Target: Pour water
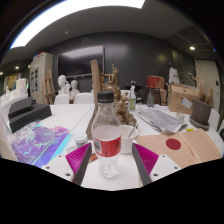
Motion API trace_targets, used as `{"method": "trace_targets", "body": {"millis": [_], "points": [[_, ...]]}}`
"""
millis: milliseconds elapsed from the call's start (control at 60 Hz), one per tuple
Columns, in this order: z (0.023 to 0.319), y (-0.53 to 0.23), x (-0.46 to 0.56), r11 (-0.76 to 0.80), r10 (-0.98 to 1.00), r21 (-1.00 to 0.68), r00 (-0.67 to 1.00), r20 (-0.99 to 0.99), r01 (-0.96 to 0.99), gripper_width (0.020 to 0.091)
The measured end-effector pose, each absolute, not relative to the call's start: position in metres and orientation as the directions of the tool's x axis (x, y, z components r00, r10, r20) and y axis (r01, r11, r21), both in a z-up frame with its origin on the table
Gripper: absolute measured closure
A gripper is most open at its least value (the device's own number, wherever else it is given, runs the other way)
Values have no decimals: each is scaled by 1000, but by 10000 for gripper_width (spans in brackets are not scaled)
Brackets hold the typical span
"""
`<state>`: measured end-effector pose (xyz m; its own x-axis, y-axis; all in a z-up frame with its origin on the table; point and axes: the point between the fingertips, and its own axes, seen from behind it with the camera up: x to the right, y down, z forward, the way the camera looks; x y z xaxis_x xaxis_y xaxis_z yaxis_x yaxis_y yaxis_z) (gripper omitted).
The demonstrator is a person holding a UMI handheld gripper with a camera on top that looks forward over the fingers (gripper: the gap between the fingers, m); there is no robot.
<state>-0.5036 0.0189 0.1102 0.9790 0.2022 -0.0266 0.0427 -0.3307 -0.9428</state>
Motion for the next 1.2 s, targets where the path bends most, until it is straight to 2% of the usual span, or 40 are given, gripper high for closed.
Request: {"method": "trace_targets", "body": {"millis": [100, 167, 200, 283, 450, 650, 783, 900, 983, 1067, 1200], "points": [[96, 42, -514, -330, 194, -944, 980, -37, 29, 379], [87, 51, -517, -333, 193, -943, 980, -37, 30, 497], [86, 57, -522, -331, 202, -943, 978, -45, 25, 579], [88, 56, -522, -313, 208, -949, 977, -37, 31, 626], [86, 57, -527, -314, 237, -947, 971, -16, 61, 806], [91, 53, -528, -359, 227, -933, 972, -58, 28, 809], [129, 55, -547, -378, 227, -913, 941, -251, -153, 810], [173, 65, -576, -404, 223, -831, 839, -496, -383, 810], [209, 73, -600, -442, 215, -693, 683, -698, -569, 811], [229, 85, -615, -487, 179, -504, 483, -857, -713, 812], [234, 103, -629, -549, 27, -146, 157, -987, -823, 811]]}}
